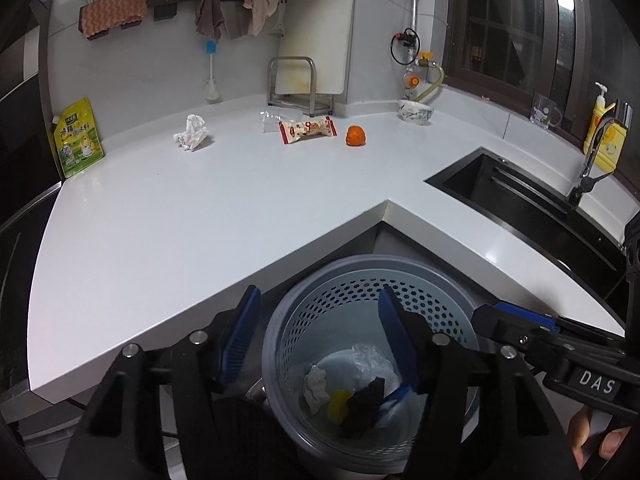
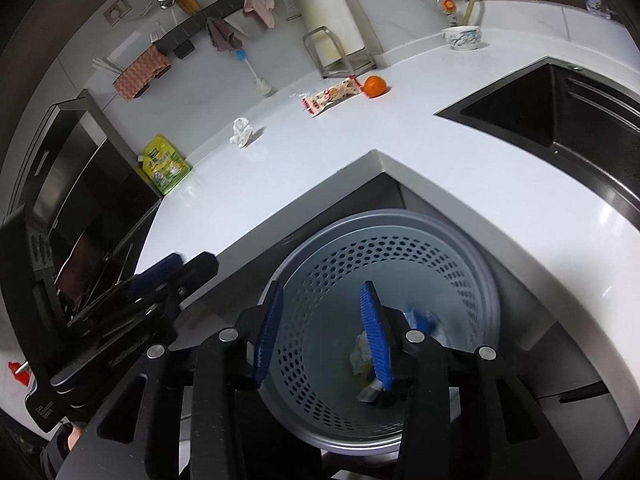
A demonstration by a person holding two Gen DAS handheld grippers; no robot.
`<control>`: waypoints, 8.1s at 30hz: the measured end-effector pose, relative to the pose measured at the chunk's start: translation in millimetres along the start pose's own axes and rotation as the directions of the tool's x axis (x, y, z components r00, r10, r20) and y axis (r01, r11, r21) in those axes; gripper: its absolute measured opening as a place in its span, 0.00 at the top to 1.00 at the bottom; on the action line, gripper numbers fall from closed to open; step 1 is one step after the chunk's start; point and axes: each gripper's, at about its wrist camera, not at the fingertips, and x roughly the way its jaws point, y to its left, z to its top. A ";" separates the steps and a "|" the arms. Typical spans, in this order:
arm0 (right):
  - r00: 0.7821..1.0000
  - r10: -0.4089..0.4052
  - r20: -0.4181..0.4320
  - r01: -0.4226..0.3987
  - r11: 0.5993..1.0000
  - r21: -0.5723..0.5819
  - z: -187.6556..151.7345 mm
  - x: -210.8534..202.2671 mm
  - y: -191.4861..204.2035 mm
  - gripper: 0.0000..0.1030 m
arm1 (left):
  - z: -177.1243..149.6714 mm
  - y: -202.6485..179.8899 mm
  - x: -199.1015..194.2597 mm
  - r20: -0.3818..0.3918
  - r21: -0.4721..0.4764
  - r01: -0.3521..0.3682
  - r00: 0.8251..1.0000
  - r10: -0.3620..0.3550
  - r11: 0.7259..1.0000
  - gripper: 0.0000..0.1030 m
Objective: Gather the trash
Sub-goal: 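Carry strap and receipt over the trash bin and open both tools, then move both open tools back over the counter toward the orange and wrapper, then grasp the orange with the right tool while the left tool grasps the red-and-white snack wrapper, then carry orange and wrapper over the trash bin and open both tools, then move both open tools back over the counter toward the cup and tissue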
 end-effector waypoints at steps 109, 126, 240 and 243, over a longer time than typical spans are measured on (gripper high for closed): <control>0.952 -0.302 -0.051 0.288 0.940 -0.185 299.9 277.1 -51.2 0.79 | 215.9 84.1 254.4 -0.033 -0.062 -0.115 0.993 0.113 0.991 0.06; 0.993 -0.104 -0.049 0.102 0.993 -0.054 270.1 181.0 -86.8 0.84 | 238.5 57.9 299.8 -0.050 0.135 0.079 0.996 -0.073 0.988 0.06; 0.972 -0.229 -0.058 0.228 0.973 -0.021 -0.9 29.4 -31.0 0.64 | -39.0 10.0 71.2 -0.274 -0.077 0.090 0.956 -0.108 0.993 0.33; 0.972 -0.230 -0.055 0.229 0.973 -0.020 0.3 29.7 -32.0 0.63 | -38.6 9.8 72.0 -0.276 -0.074 0.090 0.955 -0.108 0.993 0.33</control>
